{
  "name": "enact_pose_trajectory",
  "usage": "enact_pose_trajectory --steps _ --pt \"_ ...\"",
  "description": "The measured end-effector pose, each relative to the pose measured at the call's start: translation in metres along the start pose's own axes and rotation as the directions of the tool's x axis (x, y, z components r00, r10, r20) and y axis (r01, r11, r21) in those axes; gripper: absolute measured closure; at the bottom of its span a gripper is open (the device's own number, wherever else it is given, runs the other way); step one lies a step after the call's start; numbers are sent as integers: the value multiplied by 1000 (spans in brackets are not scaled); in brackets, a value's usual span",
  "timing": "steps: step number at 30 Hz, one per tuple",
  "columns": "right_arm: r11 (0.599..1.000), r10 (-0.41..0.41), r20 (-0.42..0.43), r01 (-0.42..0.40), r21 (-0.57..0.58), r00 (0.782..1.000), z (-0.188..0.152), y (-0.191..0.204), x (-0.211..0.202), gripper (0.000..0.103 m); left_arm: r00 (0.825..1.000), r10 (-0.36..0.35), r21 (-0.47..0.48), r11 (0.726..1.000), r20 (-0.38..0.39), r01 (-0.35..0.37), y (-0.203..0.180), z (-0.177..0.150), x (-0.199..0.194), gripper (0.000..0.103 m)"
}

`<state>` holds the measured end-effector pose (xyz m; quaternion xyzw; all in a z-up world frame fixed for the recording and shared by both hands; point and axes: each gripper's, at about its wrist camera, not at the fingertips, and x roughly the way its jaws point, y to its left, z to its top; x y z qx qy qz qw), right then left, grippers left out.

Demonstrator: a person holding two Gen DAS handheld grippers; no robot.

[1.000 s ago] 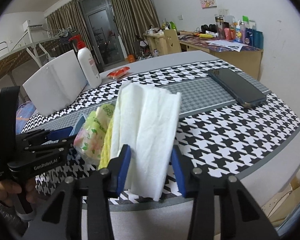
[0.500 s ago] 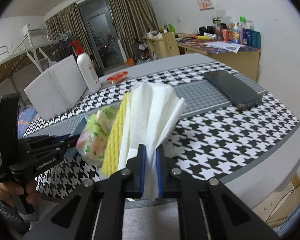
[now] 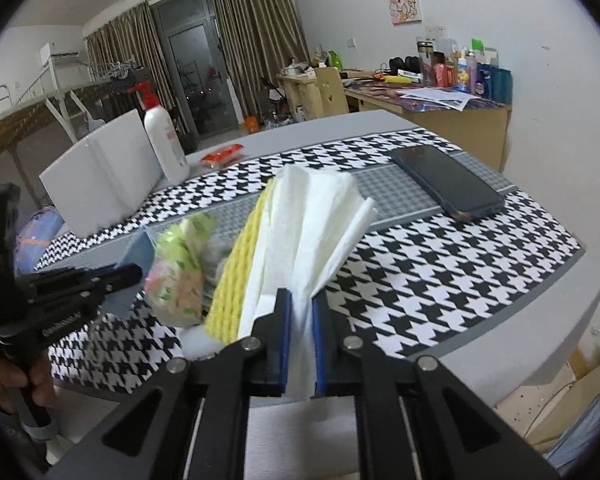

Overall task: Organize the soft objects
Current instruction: 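Close the left gripper on the blue mask while the right gripper grasps the white tissues, then lift the blue mask with the left gripper while the right gripper lifts the tissues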

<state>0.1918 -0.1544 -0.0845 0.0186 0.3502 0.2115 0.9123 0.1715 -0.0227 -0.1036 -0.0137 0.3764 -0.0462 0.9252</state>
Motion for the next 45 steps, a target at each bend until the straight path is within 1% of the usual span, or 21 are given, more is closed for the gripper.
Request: enact_pose_trajectory --steps 1,5,8,9,10,11,13,14,17,23,28,30,33,35,42,44,45 --pt "1000 -7 -1 7 3 1000 -1 -1 0 81 1000 -1 3 1000 3 1 -1 0 -1 94" --pt "1000 -15 2 15 21 1000 -2 -8 -4 62 1000 -5 4 1000 10 5 -1 0 -4 94" --pt "1000 -12 -7 12 26 1000 -3 -9 -3 62 1000 -3 3 1000 10 3 -2 -2 -5 94" --pt "999 -15 -10 16 29 1000 -3 -9 -3 65 1000 -3 4 1000 10 3 -2 -2 -6 94" --pt "1000 -18 -5 18 26 1000 -4 -8 -3 71 1000 -2 5 1000 10 2 -2 -2 -5 94" --pt "1000 -21 -3 21 21 1000 -4 -7 -3 85 1000 1 4 1000 9 -1 -2 -3 -6 94" --pt "999 -19 3 19 30 1000 -4 -8 -4 89 1000 2 1 1000 8 -2 -1 -3 -6 94" --pt "999 -24 7 23 30 1000 -4 -8 -6 94 1000 1 2 1000 9 -1 -2 -3 -6 94" --pt "1000 -8 15 8 29 1000 -2 -8 -9 95 1000 -7 -1 1000 13 7 -2 -3 -8 94" --pt "999 -44 29 43 27 999 -2 -8 -14 96 999 4 -16 1000 38 -3 4 -2 -19 94" --pt "999 -38 10 37 32 999 -1 -8 -12 95 998 10 -27 1000 64 -8 10 -2 -29 94" --pt "999 -34 -15 34 37 999 0 -8 -6 91 998 7 -29 1000 69 -5 10 -3 -33 94" --pt "999 -22 -39 23 45 999 1 -7 -1 69 998 9 -36 999 70 -7 12 -4 -33 94" --pt "999 -11 -39 12 38 999 1 -4 0 67 998 9 -41 999 66 -7 13 -6 -33 94" --pt "1000 -12 -42 13 28 999 4 4 2 64 998 6 -42 999 58 -4 14 -7 -28 94" --pt "1000 -3 -50 4 22 999 3 7 4 54 998 -1 -40 999 63 4 15 -7 -29 94" --pt "1000 -1 -57 2 20 998 2 9 6 52 998 -5 -37 999 66 8 15 -7 -30 94"
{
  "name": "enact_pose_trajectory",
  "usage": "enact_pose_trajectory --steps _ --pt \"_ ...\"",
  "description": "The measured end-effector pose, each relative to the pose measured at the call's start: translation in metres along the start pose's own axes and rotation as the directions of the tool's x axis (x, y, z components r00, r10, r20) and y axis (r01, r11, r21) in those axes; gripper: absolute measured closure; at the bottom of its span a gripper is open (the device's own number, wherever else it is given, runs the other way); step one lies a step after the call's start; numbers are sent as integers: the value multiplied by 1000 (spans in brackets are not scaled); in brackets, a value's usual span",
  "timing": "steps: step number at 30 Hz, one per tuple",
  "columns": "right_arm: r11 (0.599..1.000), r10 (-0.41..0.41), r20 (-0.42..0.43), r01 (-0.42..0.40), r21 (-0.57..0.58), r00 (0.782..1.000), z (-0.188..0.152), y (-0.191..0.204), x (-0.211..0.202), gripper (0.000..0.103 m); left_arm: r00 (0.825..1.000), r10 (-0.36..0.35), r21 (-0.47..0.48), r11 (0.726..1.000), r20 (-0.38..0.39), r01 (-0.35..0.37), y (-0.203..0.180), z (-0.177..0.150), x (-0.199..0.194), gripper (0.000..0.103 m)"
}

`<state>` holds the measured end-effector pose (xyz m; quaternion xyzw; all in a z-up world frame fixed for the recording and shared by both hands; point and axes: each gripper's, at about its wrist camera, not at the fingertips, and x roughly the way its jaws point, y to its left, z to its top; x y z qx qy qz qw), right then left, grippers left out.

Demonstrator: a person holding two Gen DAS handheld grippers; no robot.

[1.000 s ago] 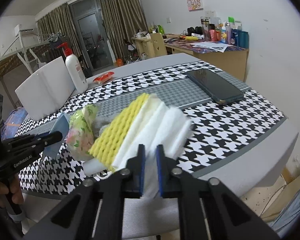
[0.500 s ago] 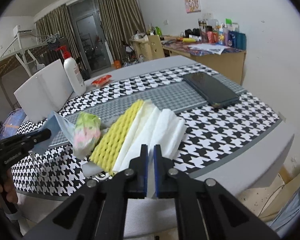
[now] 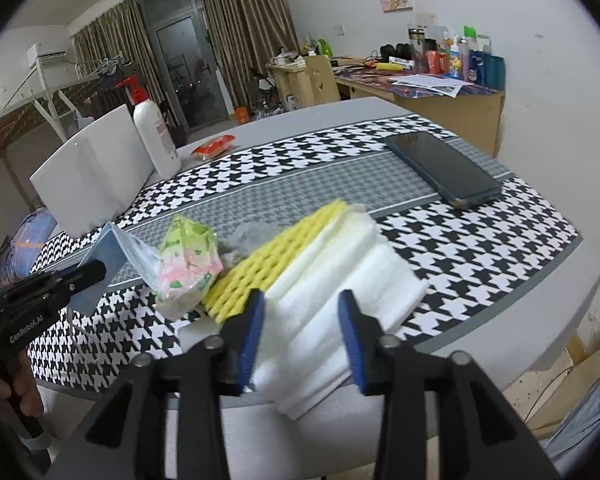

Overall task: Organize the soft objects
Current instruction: 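Lift the blue mask with the left gripper while the right gripper lifts the tissues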

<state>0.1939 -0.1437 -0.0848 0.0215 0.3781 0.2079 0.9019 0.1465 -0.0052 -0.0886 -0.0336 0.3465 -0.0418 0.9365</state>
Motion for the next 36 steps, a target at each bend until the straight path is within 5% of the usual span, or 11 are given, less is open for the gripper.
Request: enact_pose_trajectory --steps 5,11,14,36 --pt "1000 -19 -16 19 10 1000 -5 0 6 52 1000 -11 9 1000 -4 11 -1 -2 0 94" --pt "1000 -1 -26 1 30 1000 -10 -5 3 85 1000 -24 14 1000 -1 24 -3 -3 0 94" --pt "999 6 -16 -5 48 1000 -11 -8 -1 93 1000 -24 16 1000 4 24 -3 -4 -2 94" --pt "999 53 147 -54 6 988 16 10 -56 95 992 -38 0 999 119 38 0 18 -46 94"
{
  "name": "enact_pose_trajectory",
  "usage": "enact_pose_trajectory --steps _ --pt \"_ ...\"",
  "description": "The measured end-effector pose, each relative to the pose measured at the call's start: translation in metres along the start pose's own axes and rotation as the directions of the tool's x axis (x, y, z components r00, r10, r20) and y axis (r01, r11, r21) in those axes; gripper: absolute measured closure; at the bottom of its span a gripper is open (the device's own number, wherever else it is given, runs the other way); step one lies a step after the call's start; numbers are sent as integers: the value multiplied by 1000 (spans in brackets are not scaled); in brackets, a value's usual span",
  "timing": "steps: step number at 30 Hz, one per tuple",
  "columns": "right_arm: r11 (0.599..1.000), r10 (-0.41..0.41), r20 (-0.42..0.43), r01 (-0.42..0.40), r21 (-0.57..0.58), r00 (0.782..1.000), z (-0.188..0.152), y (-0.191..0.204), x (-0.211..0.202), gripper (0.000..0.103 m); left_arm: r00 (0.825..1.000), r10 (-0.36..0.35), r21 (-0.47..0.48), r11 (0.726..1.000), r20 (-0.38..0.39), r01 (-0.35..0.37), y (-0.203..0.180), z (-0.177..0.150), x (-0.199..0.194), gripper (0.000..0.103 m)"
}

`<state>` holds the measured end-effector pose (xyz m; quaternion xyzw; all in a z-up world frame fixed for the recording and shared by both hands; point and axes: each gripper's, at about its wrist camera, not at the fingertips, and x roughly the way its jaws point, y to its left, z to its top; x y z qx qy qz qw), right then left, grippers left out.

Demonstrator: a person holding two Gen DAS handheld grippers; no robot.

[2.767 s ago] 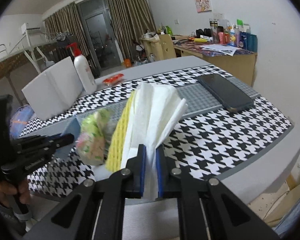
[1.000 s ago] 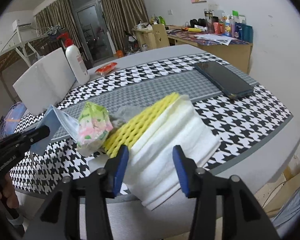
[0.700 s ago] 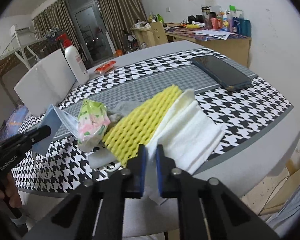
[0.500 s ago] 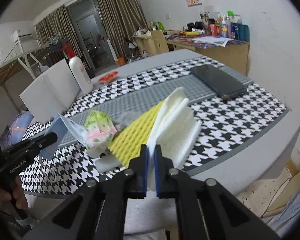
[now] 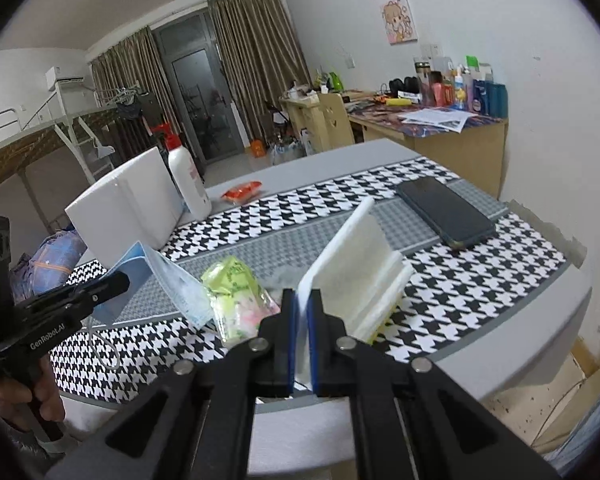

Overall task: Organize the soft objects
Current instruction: 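Lift the blue mask with the left gripper while the right gripper lifts the tissues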

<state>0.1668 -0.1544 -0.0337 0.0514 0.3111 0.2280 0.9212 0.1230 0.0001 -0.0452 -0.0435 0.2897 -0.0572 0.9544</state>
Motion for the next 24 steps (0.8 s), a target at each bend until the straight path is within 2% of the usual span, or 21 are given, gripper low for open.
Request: enact_pose_trajectory --steps 7,24 --pt "1000 19 28 -19 -20 999 9 8 -5 95 999 24 2 1000 43 -24 2 10 -14 95" --pt "993 68 81 -60 -106 994 35 37 -12 95 993 79 -21 997 90 -78 19 23 -32 94"
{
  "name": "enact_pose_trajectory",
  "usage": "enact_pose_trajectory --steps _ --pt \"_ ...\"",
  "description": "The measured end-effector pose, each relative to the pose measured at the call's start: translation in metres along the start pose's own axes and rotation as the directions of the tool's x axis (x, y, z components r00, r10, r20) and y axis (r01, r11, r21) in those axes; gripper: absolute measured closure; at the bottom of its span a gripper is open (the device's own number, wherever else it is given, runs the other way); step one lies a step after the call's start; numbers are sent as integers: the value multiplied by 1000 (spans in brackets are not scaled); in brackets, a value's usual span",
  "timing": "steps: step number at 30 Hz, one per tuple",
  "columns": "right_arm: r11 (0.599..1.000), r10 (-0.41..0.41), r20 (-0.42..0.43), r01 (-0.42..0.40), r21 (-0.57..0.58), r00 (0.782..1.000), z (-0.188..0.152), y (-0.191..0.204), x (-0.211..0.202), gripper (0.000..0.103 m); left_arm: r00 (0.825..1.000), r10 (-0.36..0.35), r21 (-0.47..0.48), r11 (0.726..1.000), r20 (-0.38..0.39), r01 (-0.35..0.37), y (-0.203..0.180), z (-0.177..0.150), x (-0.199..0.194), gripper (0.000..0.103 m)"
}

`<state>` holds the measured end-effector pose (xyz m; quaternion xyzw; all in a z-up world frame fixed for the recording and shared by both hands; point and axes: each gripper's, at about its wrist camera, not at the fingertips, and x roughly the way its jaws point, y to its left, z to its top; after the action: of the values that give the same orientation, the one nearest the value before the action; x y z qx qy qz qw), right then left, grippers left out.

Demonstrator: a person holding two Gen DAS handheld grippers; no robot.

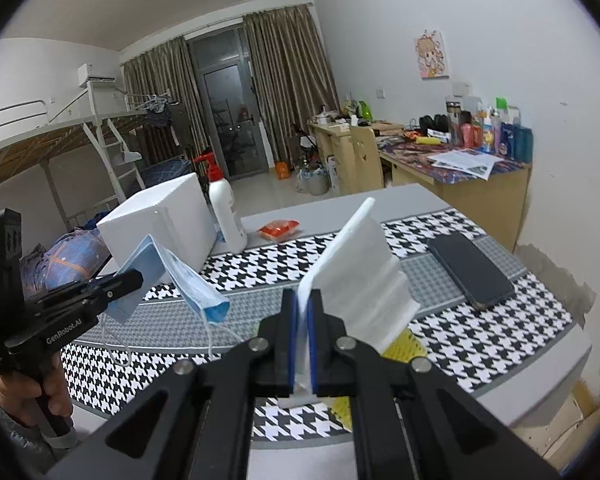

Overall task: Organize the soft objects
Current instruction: 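Lift the blue mask with the left gripper while the right gripper lifts the tissues, then carry the mask and tissues with both grippers over the white foam box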

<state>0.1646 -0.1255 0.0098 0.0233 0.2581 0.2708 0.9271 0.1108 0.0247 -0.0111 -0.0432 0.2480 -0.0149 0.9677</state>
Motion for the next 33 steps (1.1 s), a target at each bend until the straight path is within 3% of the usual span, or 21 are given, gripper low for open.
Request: enact_pose_trajectory --steps 33 --pt "986 125 54 -118 -116 991 35 61 15 95 987 131 -20 991 94 -130 45 31 -38 94"
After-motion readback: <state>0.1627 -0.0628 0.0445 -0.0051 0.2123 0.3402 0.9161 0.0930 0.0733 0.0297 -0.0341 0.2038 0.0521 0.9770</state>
